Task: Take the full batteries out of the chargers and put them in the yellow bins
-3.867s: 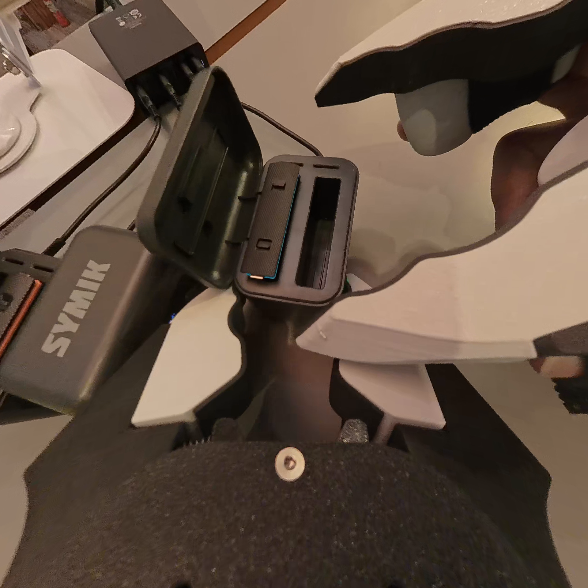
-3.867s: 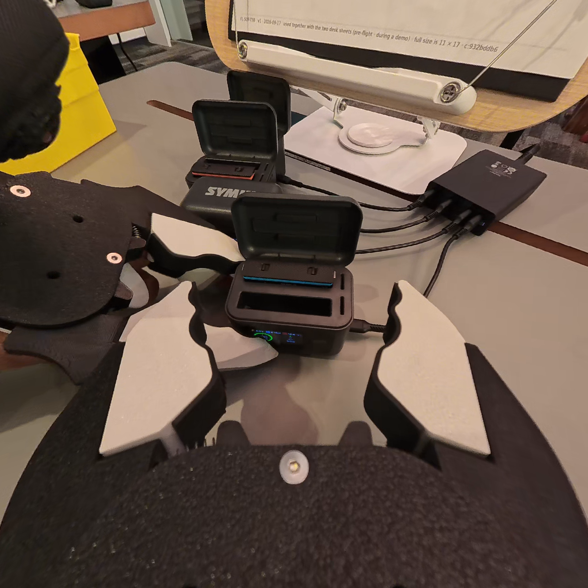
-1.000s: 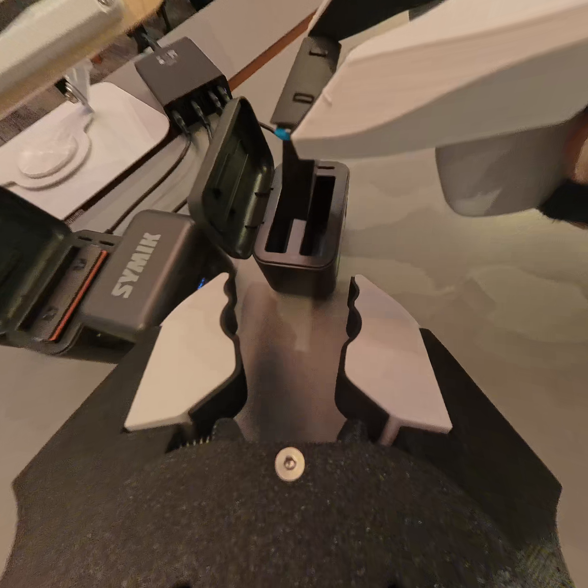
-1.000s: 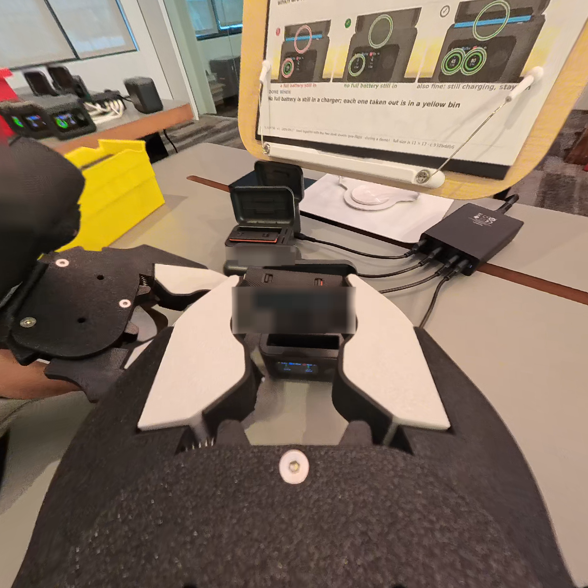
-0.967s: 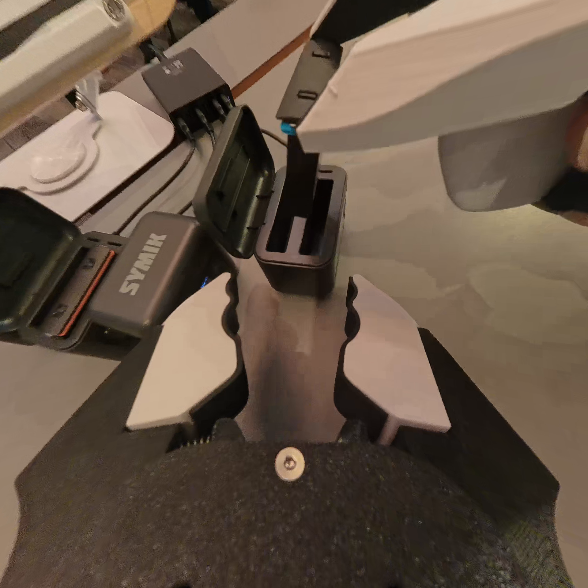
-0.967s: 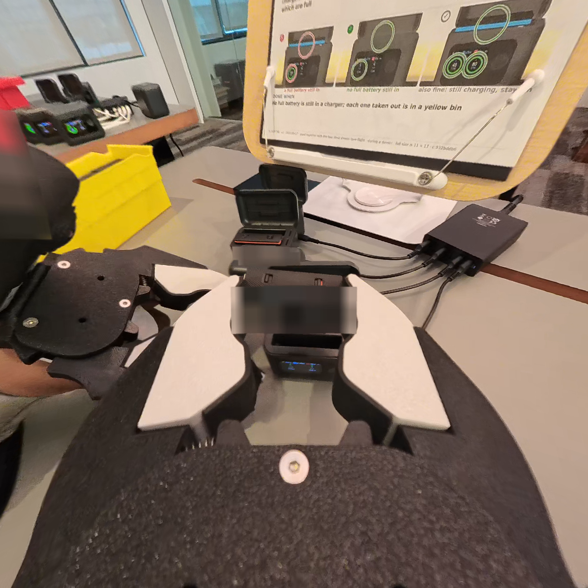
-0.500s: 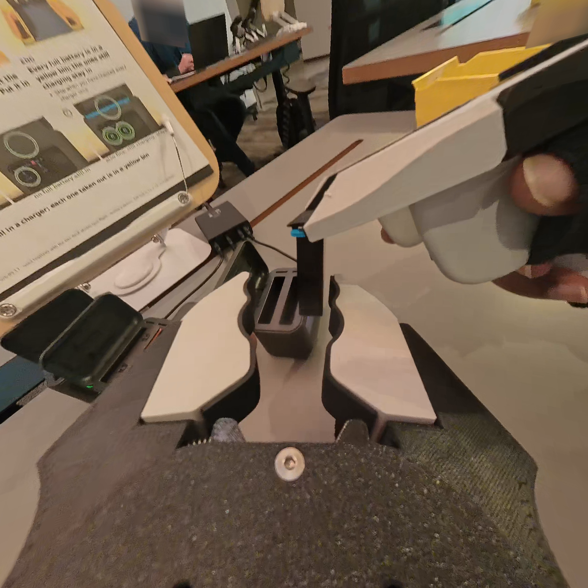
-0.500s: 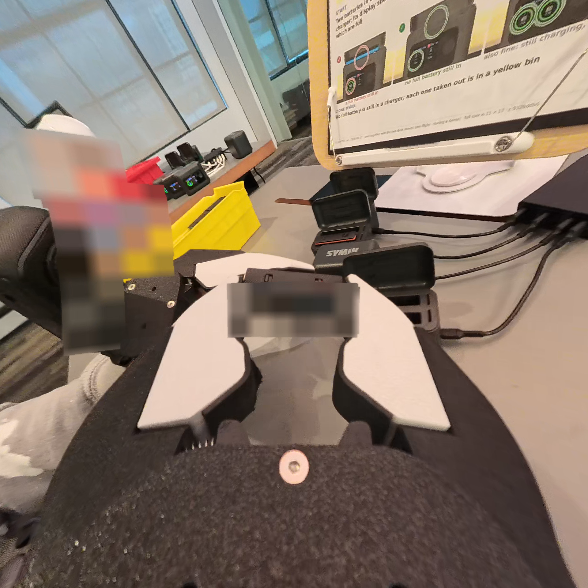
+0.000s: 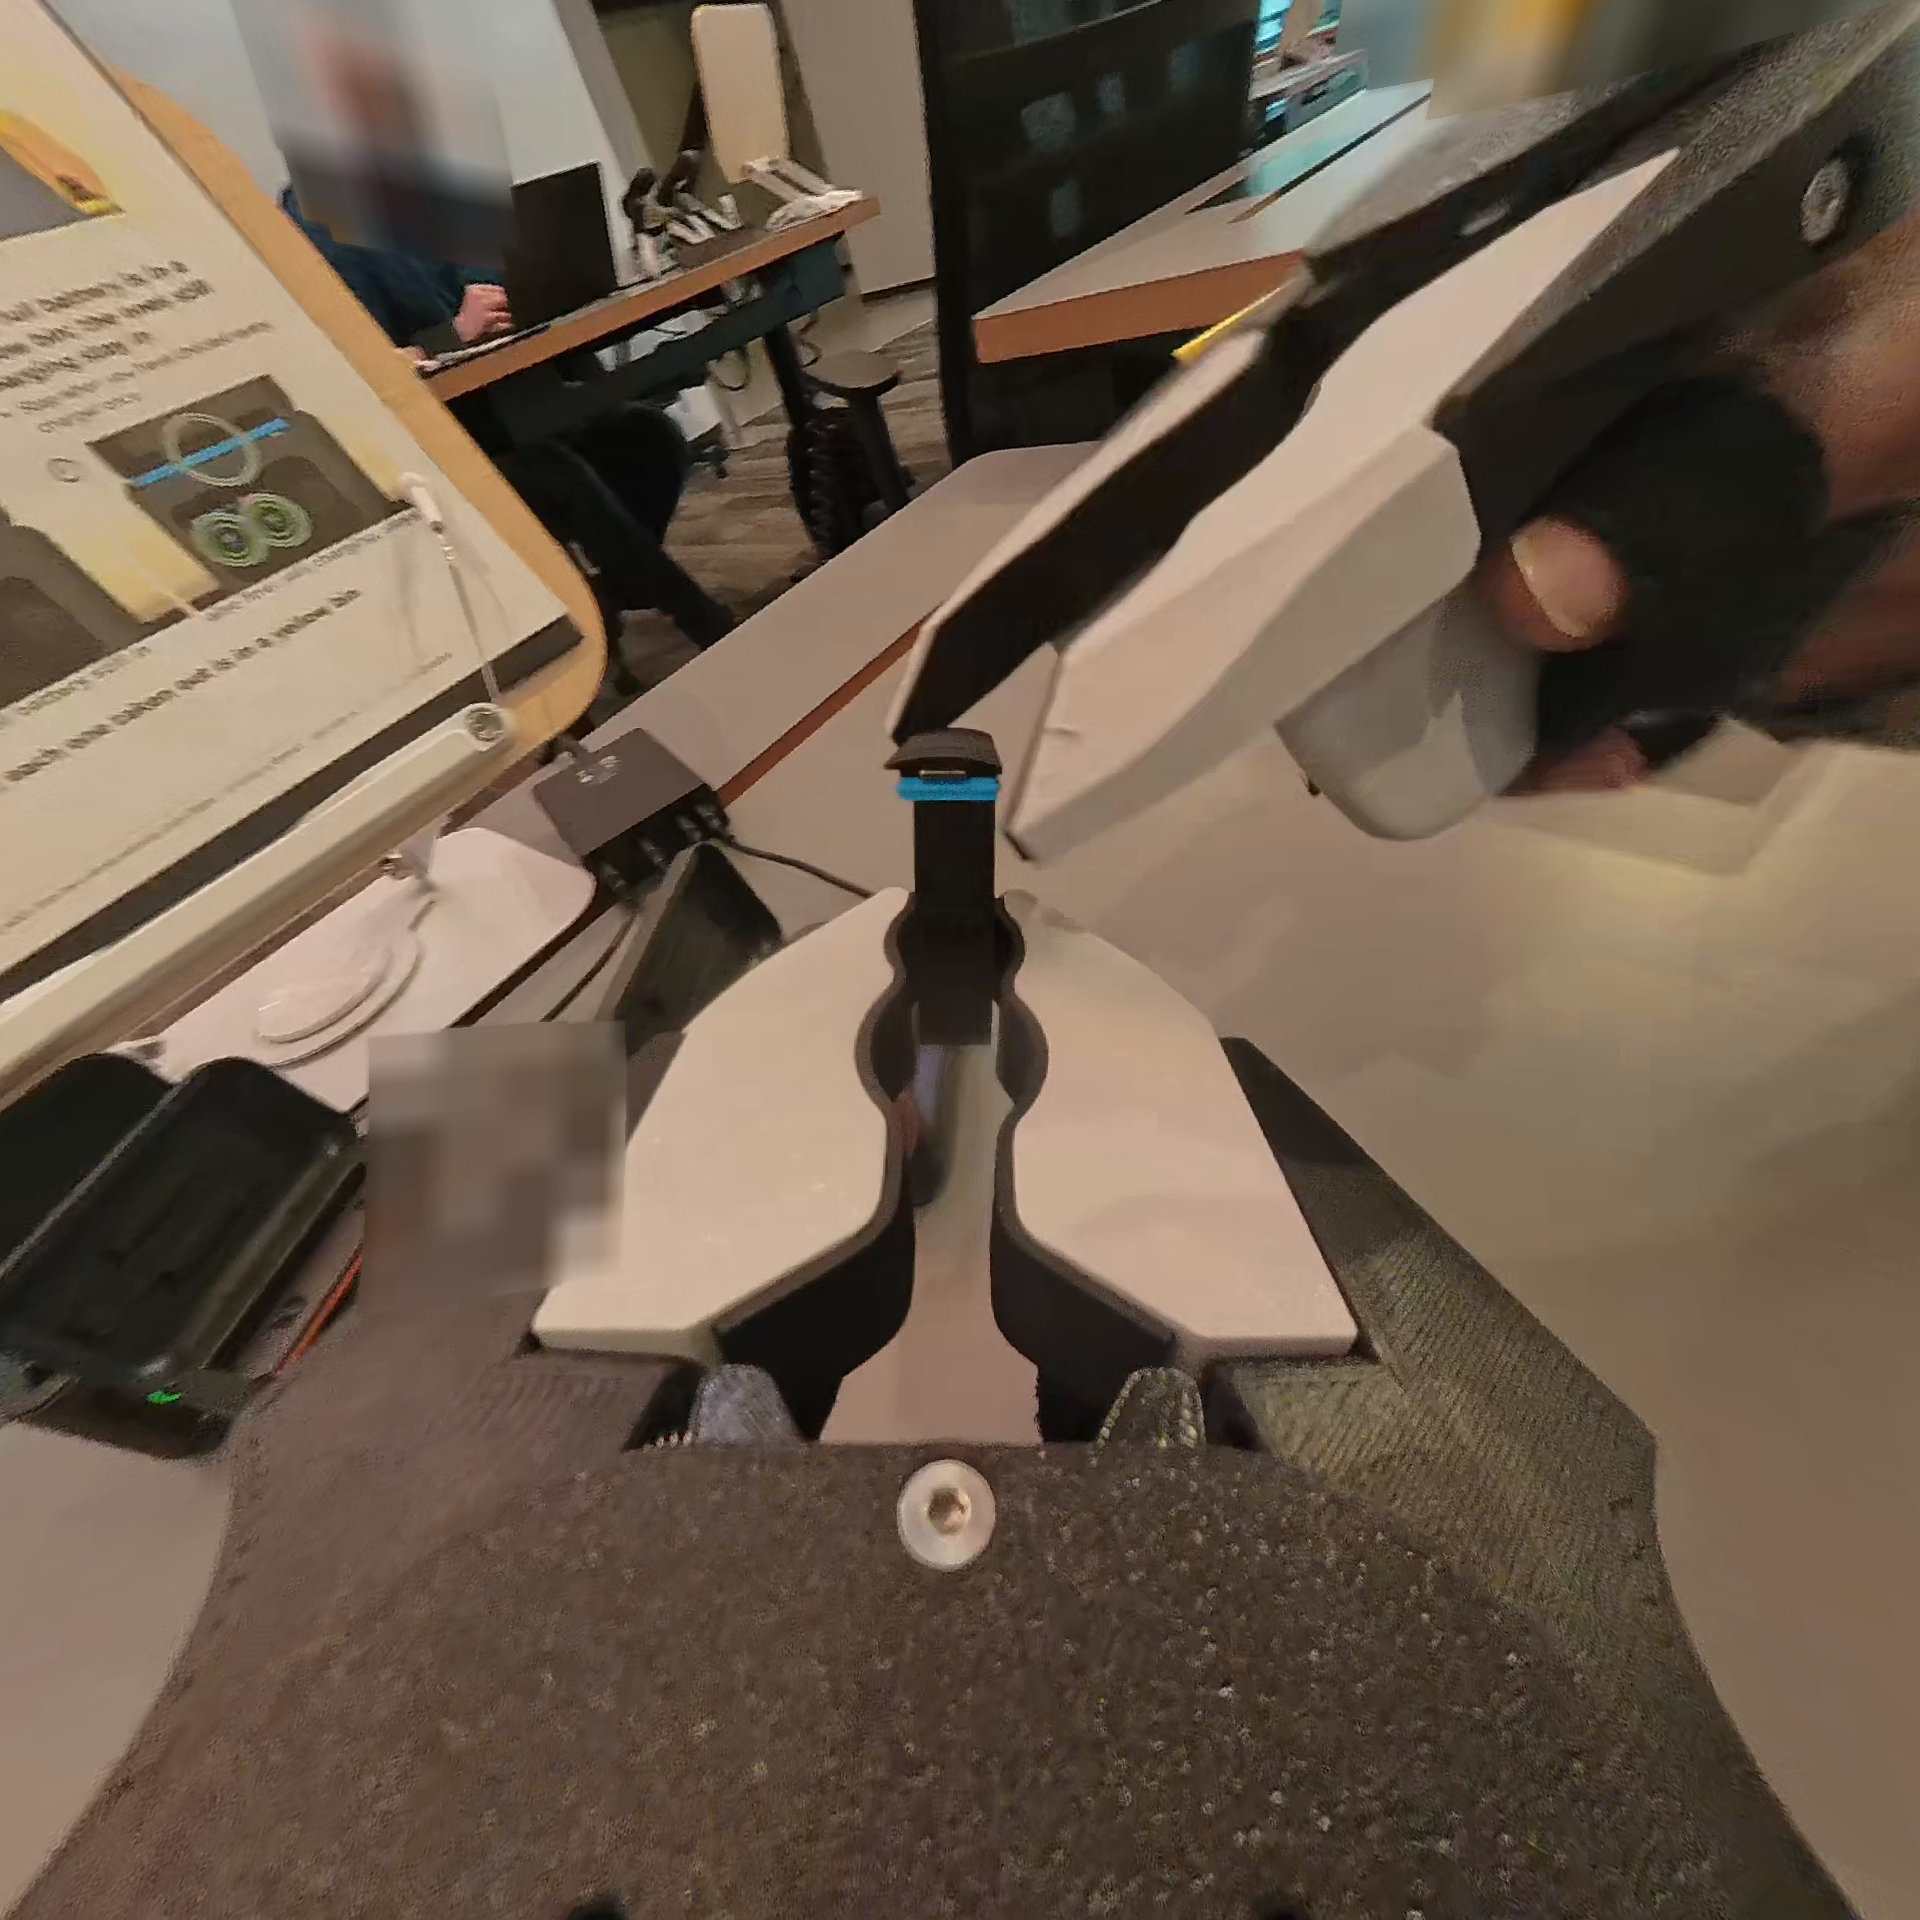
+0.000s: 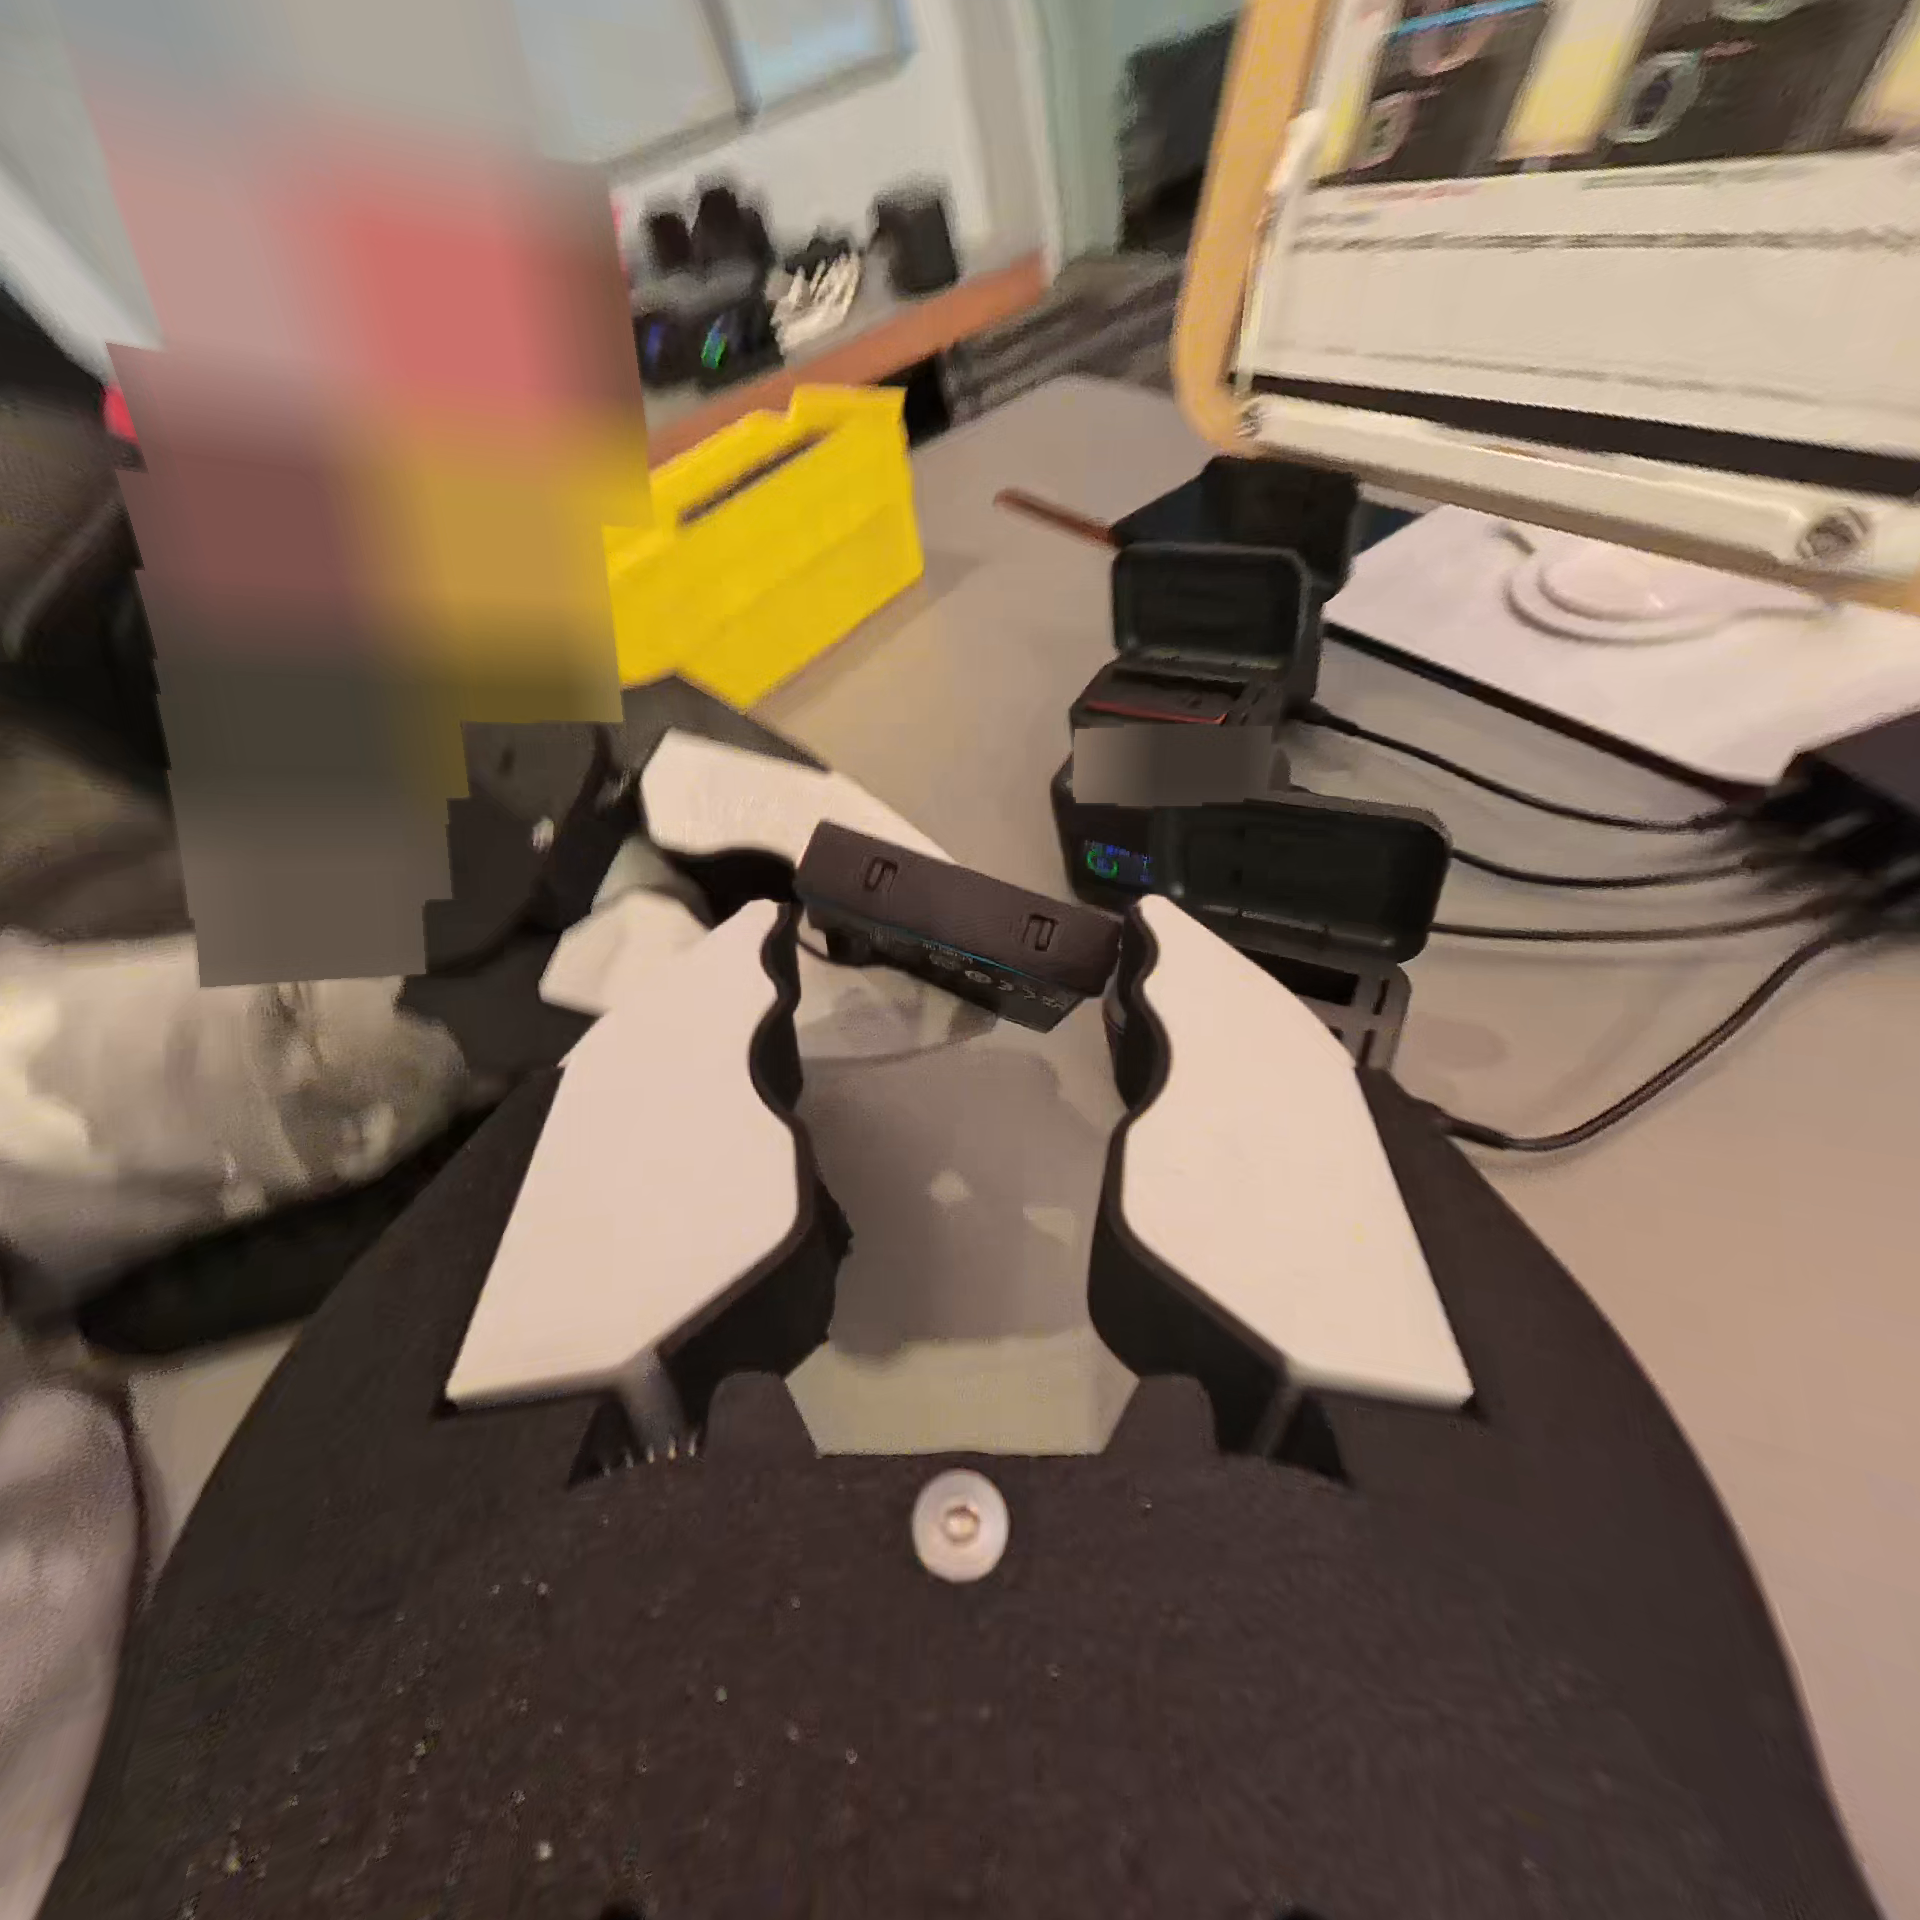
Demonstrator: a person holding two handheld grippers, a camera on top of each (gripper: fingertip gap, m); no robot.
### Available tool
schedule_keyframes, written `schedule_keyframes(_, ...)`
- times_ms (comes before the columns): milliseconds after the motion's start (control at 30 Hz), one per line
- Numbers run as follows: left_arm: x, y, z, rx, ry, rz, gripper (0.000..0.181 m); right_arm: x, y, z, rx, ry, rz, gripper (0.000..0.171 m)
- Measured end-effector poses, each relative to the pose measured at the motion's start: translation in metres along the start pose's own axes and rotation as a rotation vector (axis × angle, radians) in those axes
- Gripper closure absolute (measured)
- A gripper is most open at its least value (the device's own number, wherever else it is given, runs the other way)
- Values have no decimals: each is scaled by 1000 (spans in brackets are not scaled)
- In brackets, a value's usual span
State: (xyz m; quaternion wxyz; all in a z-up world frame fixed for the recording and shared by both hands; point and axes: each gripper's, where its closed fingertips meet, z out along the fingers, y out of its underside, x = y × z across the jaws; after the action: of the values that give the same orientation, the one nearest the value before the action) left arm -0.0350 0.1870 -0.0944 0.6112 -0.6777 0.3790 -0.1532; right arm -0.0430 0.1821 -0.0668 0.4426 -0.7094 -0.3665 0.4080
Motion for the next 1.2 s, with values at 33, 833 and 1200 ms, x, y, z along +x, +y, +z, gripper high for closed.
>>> schedule_keyframes(33,3,-1,0,2,23,-15,170,-1,3,-4,-61,-28,-90,111)
schedule_keyframes(833,54,-6,2,31,277,-46,165,-4,34,-45,-777,-254,-931,157)
schedule_keyframes(1200,18,-3,5,37,121,-121,140,92,-41,-167,-925,112,-879,157)
